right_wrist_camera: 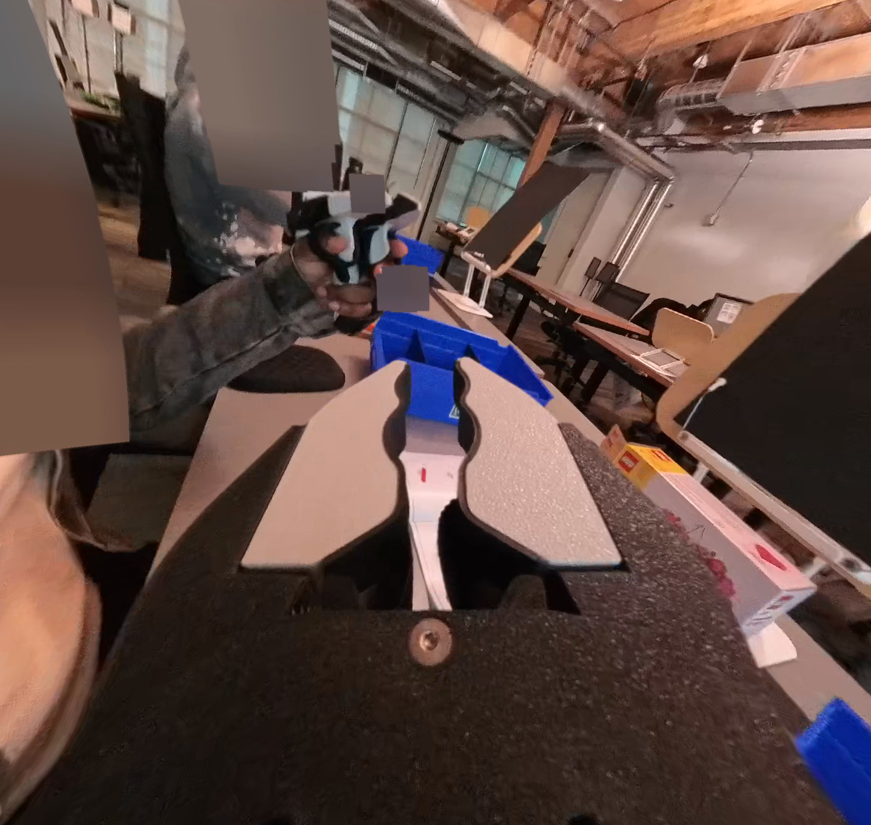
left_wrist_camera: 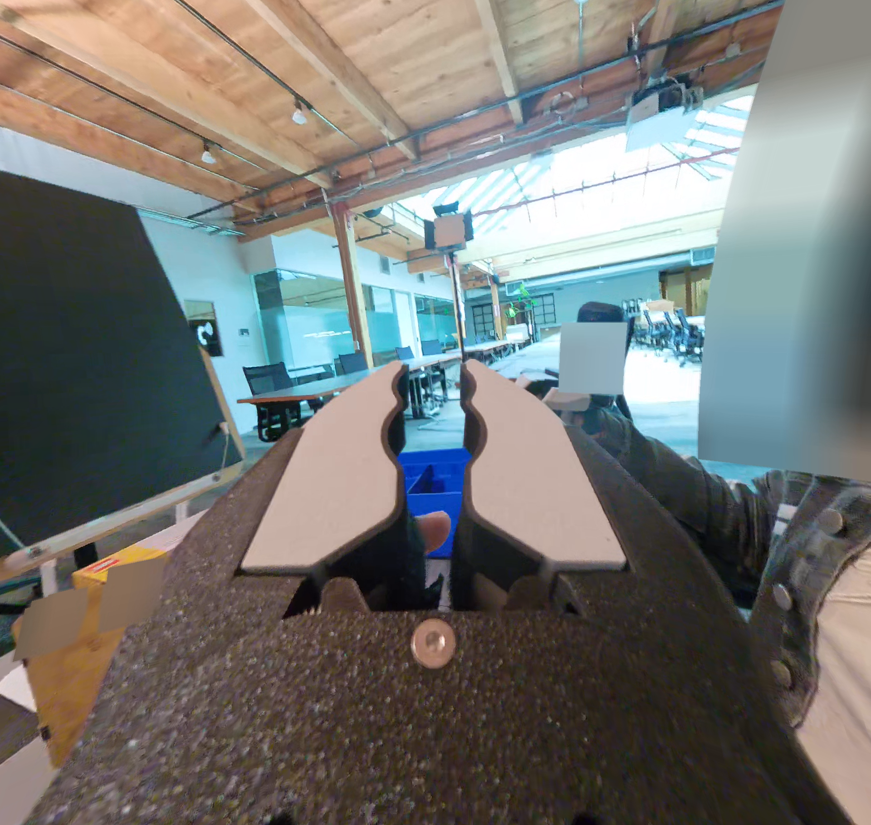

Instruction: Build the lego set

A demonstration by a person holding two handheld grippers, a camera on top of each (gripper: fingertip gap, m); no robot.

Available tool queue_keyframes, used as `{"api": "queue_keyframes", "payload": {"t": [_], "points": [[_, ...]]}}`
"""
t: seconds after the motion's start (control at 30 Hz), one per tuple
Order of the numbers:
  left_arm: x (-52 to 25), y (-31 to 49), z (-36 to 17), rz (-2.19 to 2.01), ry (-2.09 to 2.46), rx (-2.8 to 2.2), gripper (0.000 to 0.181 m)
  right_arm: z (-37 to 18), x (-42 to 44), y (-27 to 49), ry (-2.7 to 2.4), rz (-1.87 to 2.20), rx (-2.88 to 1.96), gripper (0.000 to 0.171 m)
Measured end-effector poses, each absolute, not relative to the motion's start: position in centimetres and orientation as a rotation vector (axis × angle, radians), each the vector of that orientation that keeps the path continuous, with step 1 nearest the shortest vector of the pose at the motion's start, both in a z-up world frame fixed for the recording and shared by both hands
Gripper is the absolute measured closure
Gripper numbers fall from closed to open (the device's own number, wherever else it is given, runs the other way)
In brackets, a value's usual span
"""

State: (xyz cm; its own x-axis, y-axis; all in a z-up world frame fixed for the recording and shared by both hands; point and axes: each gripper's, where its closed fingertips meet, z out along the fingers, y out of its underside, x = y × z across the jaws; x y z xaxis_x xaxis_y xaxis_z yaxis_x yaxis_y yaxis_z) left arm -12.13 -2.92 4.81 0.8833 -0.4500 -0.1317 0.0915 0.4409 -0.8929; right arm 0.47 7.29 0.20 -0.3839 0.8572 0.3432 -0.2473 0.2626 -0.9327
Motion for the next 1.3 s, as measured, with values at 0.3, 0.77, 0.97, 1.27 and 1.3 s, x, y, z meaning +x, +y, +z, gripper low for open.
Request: {"api": "queue_keyframes", "payload": {"t": [0.3, 0.77, 0.97, 1.27, 1.3], "points": [[-11.5, -0.9, 2.2, -0.215, 0.409, -1.261, 0.157, -0.3, -0.8, 7.4, -1.514, 1.266, -0.69, 0.125], [-16.3, 0.0, -5.0, 0.01, 0.465, -1.638, 0.152, -9.8, -3.8, 4.6, -1.952, 1.054, -0.789, 0.165], [-13.5, -0.2, -12.1, 0.066, 0.589, -1.989, 0.158, -20.7, -3.6, 2.7, -2.463, 0.8, -0.824, 0.133], [-6.6, -2.1, -22.3, 0.163, 0.55, -2.291, 0.135, -25.0, -5.3, 4.3, -2.462, 0.753, -1.012, 0.121], [-6.6, -2.1, -23.0, 0.207, 0.548, -2.308, 0.134, -24.9, -5.5, 3.9, -2.454, 0.782, -1.024, 0.121]]}}
